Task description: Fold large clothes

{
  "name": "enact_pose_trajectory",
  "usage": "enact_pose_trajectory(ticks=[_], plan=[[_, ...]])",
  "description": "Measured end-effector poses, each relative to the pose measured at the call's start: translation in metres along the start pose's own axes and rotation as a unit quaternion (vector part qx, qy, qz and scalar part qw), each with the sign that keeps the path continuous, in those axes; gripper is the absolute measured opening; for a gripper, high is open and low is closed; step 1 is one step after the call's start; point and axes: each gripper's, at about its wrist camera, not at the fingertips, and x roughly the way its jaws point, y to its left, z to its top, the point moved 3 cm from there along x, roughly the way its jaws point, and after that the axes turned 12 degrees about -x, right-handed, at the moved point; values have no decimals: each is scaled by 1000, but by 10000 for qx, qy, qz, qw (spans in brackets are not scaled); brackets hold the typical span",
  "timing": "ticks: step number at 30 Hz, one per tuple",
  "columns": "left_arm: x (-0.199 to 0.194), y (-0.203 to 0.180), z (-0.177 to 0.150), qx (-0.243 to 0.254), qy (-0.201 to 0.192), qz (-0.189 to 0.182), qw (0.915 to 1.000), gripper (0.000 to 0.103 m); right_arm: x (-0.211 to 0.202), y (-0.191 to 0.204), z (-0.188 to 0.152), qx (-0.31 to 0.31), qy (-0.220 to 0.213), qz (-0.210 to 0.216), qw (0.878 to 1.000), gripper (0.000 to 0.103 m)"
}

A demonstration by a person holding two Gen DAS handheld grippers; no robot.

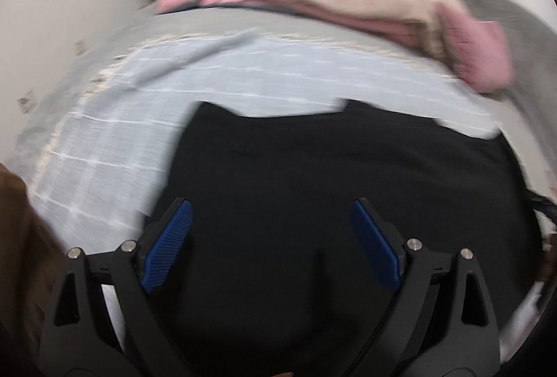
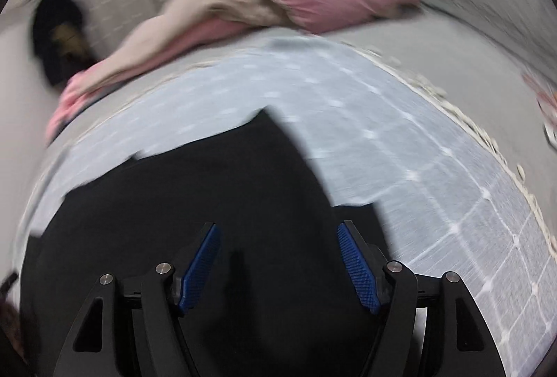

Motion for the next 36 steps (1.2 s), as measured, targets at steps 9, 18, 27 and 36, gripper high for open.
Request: enact_pose_trajectory(ticks=[9, 18, 27, 36], plan=[[2, -22, -74, 243, 533, -154, 9982, 94, -25, 66, -48, -781, -27, 365, 9963, 78], [-21, 53, -86, 75, 96, 963, 9953, 94, -19, -1, -99, -422, 323, 72, 9986, 78], [-51, 109, -102, -1257, 465, 389, 9902, 94, -52, 11, -107, -748, 150, -321, 9966, 78], [-74, 109, -124, -1835, 598, 101, 9812, 94, -73, 39, -111, -650, 50, 359, 9972, 78]])
